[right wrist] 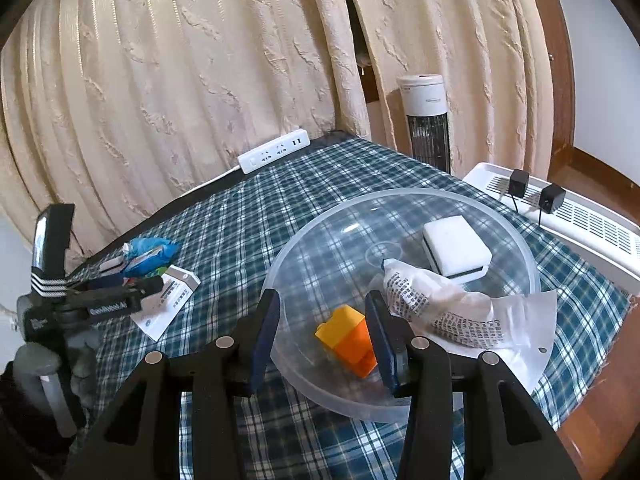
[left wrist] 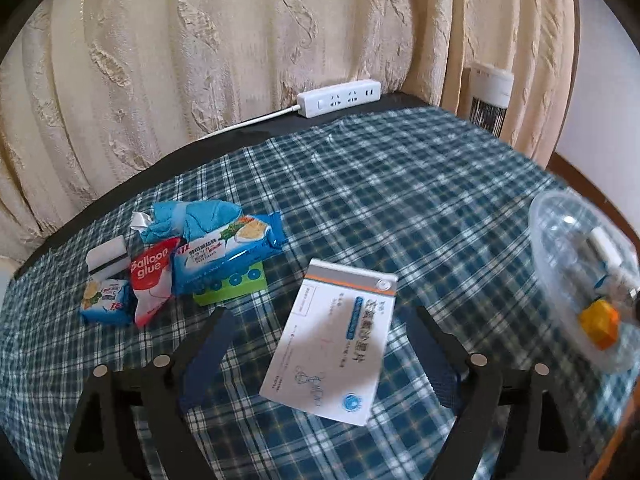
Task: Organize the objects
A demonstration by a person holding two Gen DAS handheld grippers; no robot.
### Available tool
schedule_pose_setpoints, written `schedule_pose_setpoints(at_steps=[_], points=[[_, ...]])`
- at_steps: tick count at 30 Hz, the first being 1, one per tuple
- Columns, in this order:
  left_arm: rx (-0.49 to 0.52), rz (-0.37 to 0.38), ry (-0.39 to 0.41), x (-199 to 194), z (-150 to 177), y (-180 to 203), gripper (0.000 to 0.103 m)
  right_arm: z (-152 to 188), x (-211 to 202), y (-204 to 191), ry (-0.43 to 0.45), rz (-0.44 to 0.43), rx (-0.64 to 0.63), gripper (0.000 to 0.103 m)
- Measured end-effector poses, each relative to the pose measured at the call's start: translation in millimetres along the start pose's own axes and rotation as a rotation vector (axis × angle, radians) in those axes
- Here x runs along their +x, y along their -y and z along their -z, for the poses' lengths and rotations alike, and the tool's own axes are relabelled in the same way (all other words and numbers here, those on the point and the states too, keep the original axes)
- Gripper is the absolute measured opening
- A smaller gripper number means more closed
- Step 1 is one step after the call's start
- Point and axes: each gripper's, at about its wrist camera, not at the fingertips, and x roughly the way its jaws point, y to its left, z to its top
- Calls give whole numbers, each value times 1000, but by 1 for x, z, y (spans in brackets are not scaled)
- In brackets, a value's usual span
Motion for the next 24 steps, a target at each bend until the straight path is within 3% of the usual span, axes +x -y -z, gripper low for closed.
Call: schedule_pose_setpoints(at_steps=[5,13,14,16,24], points=[[22,2,-53,18,9,-3,91,1,2,2,0,-7,9,51],[60,10,-68,22,13,5,90,1,5,3,-9,-14,14,51],[63,4,-68,22,13,5,88,1,5,3,-9,-14,13,51],[67,7,-79,24,12,7,70,1,5,2,-7,-14,14,51],[86,52,-22,1,-2,25,67,-2,3,4,12,-17,18,51]])
